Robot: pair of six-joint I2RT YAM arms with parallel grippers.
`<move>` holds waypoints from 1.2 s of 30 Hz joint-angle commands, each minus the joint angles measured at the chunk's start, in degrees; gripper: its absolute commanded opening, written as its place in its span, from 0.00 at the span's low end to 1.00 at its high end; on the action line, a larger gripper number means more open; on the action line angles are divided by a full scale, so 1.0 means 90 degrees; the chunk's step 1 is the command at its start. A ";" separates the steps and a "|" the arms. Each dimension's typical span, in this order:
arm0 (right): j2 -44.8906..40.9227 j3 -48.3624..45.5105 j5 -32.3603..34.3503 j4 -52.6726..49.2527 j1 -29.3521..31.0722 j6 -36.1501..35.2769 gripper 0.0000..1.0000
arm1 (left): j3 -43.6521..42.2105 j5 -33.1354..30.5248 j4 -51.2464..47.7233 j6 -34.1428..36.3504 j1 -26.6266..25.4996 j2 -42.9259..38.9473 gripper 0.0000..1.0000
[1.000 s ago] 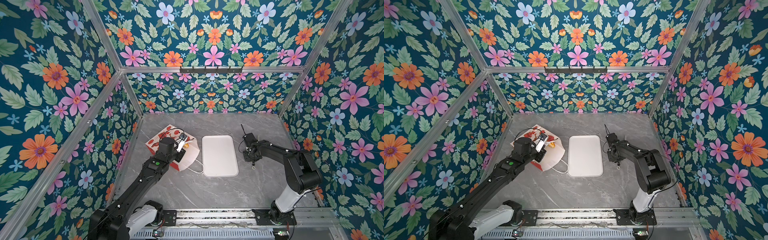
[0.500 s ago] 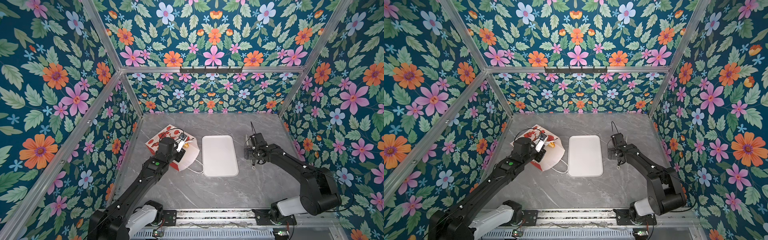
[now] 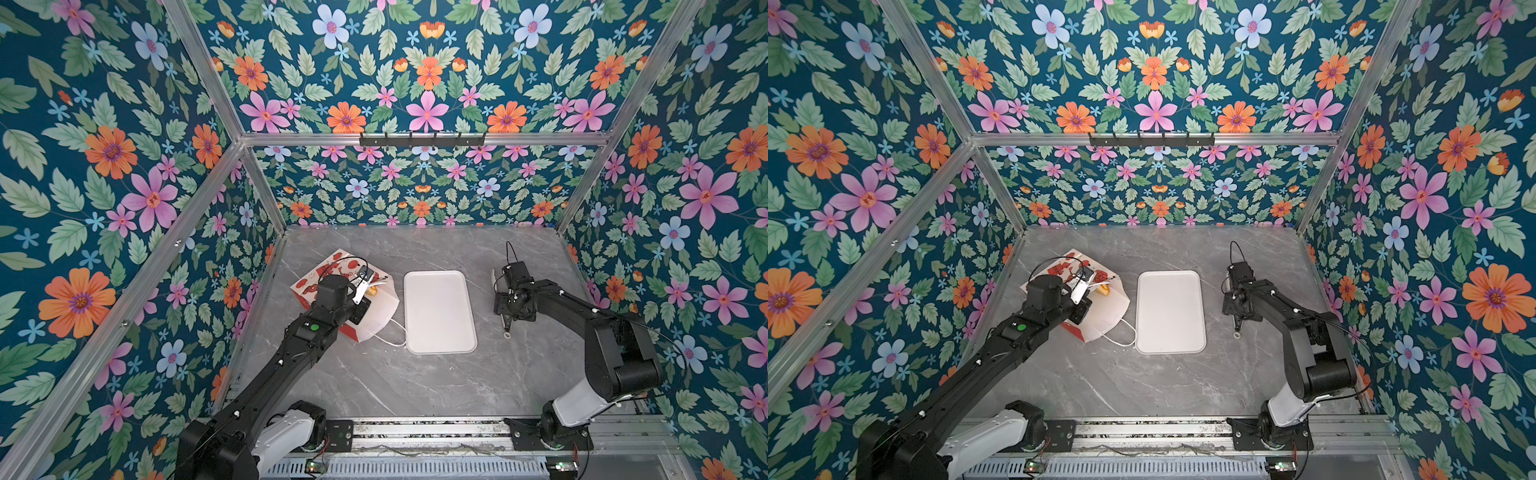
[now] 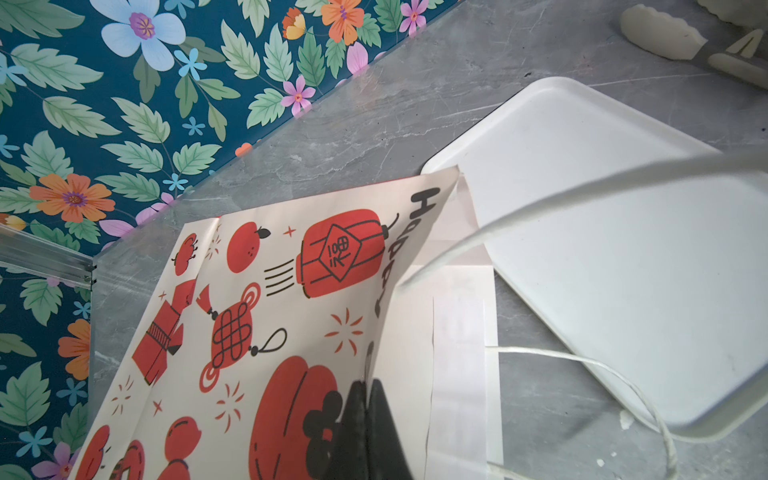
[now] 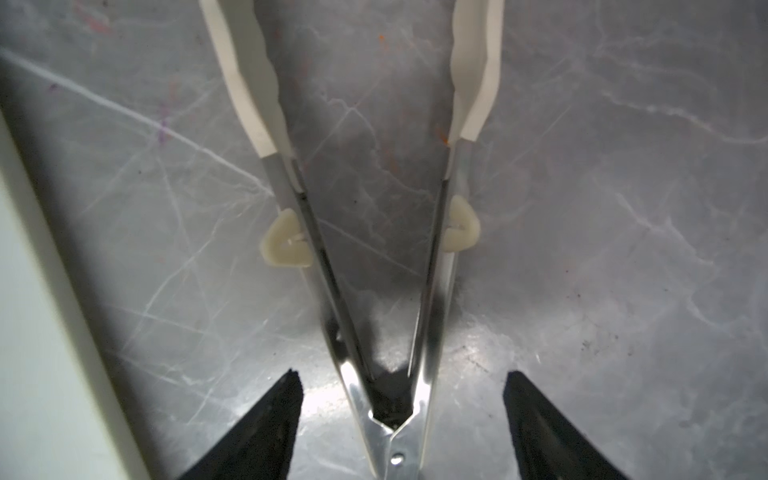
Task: Take the fake bread out of the paper bag
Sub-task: 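Lower the right gripper onto the metal tongs and grasp their hinge end, then carry the tongs with the right gripper into the bag's open mouth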
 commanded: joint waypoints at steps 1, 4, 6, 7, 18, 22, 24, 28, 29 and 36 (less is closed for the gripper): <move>0.0114 0.0096 -0.0361 -0.0191 -0.0009 0.0151 0.75 | 0.0013 -0.0092 0.0110 -0.0020 0.0001 -0.0036 0.00; 0.0236 0.0121 -0.0455 -0.0238 -0.0012 0.0118 0.75 | 0.0017 -0.0083 0.0115 -0.0020 0.0011 -0.0030 0.00; 0.0239 0.0134 -0.0478 -0.0223 -0.0011 0.0069 0.76 | 0.0023 -0.0083 0.0110 -0.0020 0.0003 -0.0030 0.00; 0.0231 0.0132 -0.0471 -0.0210 -0.0011 0.0082 0.76 | 0.0018 -0.0083 0.0111 -0.0020 0.0013 -0.0030 0.00; 0.1121 0.0758 -0.0386 -0.0870 -0.0012 0.0025 0.76 | 0.0008 -0.0122 0.0110 -0.0020 0.0009 -0.0074 0.00; 0.1126 0.0718 -0.0352 -0.0798 -0.0008 0.0091 0.66 | -0.0006 -0.0142 0.0112 -0.0020 0.0007 -0.0075 0.00; 0.1089 0.0693 -0.0305 -0.0794 -0.0011 0.0098 0.57 | 0.0008 -0.0142 0.0117 -0.0011 0.0003 -0.0074 0.00; 0.0965 0.0585 -0.0246 -0.0752 -0.0012 0.0058 0.41 | 0.0009 -0.0142 0.0115 -0.0010 0.0009 -0.0057 0.00; 0.0921 0.0535 -0.0227 -0.0730 -0.0005 0.0002 0.36 | 0.0009 -0.0142 0.0110 -0.0010 0.0000 -0.0060 0.00; 0.0259 0.0251 0.0069 -0.0702 0.0623 -0.0728 0.16 | 0.0019 -0.0132 0.0101 -0.0010 0.0009 -0.0066 0.00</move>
